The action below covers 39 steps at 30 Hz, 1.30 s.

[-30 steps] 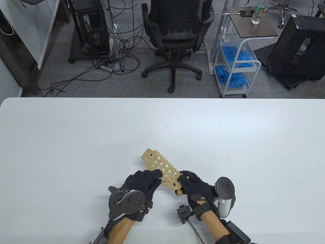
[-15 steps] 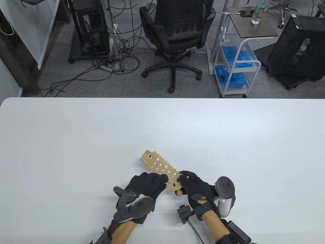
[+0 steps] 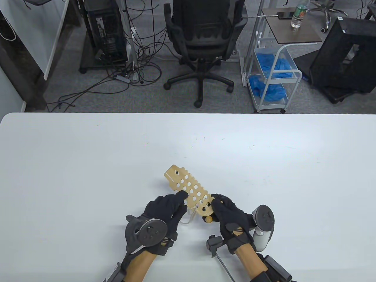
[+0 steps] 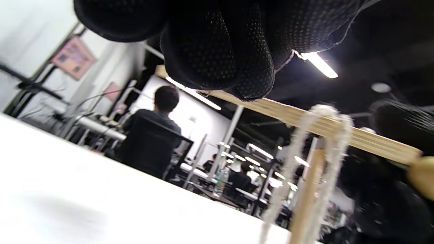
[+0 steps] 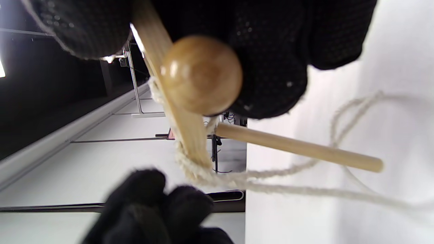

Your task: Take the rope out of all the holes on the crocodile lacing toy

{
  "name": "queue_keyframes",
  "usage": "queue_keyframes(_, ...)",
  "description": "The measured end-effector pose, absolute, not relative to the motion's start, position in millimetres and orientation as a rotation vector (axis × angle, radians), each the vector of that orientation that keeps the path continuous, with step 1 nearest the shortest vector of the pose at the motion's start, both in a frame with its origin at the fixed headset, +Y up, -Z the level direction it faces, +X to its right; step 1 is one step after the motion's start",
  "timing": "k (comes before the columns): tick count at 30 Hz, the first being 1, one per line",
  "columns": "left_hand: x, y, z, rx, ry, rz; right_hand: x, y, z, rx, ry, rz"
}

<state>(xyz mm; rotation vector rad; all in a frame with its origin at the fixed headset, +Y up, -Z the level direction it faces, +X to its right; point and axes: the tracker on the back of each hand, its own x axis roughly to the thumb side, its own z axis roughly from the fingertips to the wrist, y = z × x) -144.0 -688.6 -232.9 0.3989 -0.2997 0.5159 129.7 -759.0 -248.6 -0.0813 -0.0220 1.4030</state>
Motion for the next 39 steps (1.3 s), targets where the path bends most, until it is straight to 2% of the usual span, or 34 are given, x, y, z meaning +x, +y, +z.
queue_keyframes(6, -157.3, -700.6, -244.8, 0.298, -0.215, 0.652, 128.2, -757.9, -249.4, -0.052, -0.002, 1.302)
queue_keyframes(10, -156.1, -709.0, -250.4, 0.193, -0.219, 0.765, 122.5, -756.2, -251.1, 0.014, 0.044, 1.267)
queue_keyframes(15, -151.9, -728.8, -259.2, -0.074, -0.3, 1.173, 114.9, -752.3, -252.1, 0.125, 0.08, 1.294)
queue_keyframes(23, -141.0, -737.7, -262.4, -0.297, -0.446, 1.3, 111.9, -750.8, -252.4, 0.172, 0.096, 1.253)
queue_keyframes(27, -136.0, -738.0, -261.6, -0.346, -0.503, 1.258, 111.6, -751.0, -252.2, 0.172, 0.095, 1.25)
queue_keyframes(30, -136.0, -737.8, -261.5, -0.332, -0.502, 1.234, 112.5, -751.5, -252.3, 0.167, 0.093, 1.248)
queue_keyframes(35, -138.8, -733.8, -260.6, -0.208, -0.488, 1.15, 111.3, -751.6, -252.2, 0.173, 0.099, 1.249)
queue_keyframes(39, -140.3, -731.8, -260.0, -0.177, -0.481, 1.151, 110.6, -751.7, -252.1, 0.174, 0.102, 1.246)
